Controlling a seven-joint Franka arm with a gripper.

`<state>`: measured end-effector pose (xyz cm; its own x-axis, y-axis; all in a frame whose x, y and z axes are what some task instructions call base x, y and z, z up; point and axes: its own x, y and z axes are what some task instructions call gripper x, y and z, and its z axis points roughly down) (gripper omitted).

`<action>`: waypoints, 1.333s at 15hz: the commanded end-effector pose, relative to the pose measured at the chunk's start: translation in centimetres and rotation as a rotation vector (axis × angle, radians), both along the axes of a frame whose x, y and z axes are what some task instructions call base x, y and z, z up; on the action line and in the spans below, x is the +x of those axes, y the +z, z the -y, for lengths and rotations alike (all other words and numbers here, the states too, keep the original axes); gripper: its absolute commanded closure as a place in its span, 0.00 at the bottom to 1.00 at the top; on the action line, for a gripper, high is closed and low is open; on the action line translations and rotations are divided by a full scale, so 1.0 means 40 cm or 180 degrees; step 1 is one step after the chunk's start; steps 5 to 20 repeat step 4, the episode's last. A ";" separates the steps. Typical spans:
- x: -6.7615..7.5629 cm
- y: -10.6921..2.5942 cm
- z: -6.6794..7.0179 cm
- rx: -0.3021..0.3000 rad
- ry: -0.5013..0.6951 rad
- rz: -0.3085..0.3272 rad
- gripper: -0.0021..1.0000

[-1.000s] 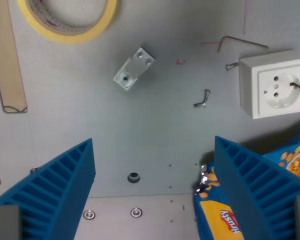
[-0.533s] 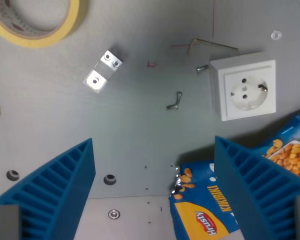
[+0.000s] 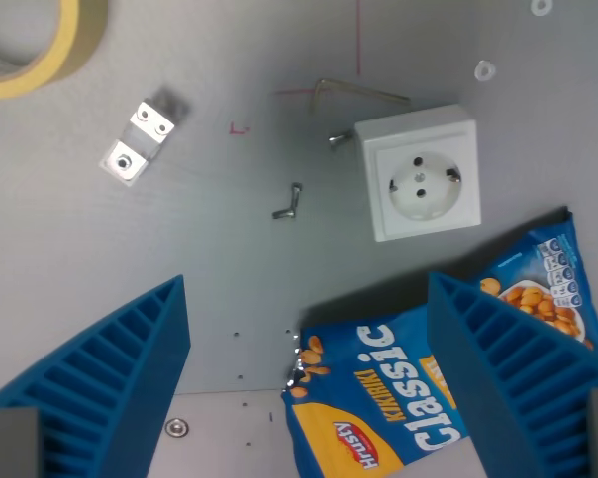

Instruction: Move in base negative y

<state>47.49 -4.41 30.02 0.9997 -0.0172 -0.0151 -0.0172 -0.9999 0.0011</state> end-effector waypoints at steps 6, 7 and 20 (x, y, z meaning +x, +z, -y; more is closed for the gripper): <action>0.006 0.004 0.074 -0.0011 0.0055 0.0016 0.00; 0.006 0.004 0.074 -0.0011 0.0055 0.0016 0.00; 0.006 0.004 0.074 -0.0011 0.0055 0.0016 0.00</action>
